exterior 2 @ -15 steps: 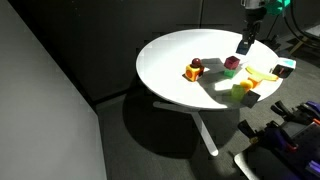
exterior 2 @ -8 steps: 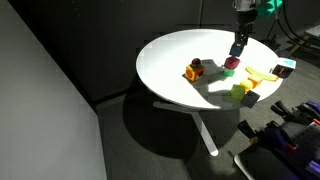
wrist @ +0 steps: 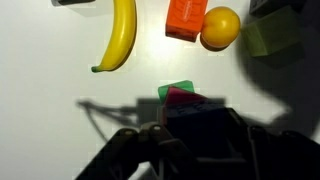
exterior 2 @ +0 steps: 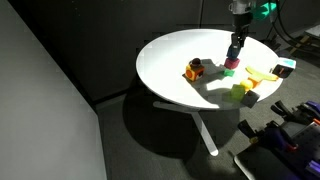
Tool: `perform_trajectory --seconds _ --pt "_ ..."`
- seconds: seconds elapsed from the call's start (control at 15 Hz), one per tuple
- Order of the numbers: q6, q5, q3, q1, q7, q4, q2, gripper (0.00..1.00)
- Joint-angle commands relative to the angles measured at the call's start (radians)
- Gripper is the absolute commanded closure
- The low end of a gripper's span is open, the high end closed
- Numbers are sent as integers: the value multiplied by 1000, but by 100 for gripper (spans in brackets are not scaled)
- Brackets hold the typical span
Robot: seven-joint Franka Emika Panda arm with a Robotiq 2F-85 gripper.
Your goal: Put the blue block on top of the pink block
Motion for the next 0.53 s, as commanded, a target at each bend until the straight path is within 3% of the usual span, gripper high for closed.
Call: perform_trajectory --seconds 0.0,0.47 --pt "-26 6 3 -1 17 46 29 66" --pt "-31 2 2 -2 19 59 59 66"
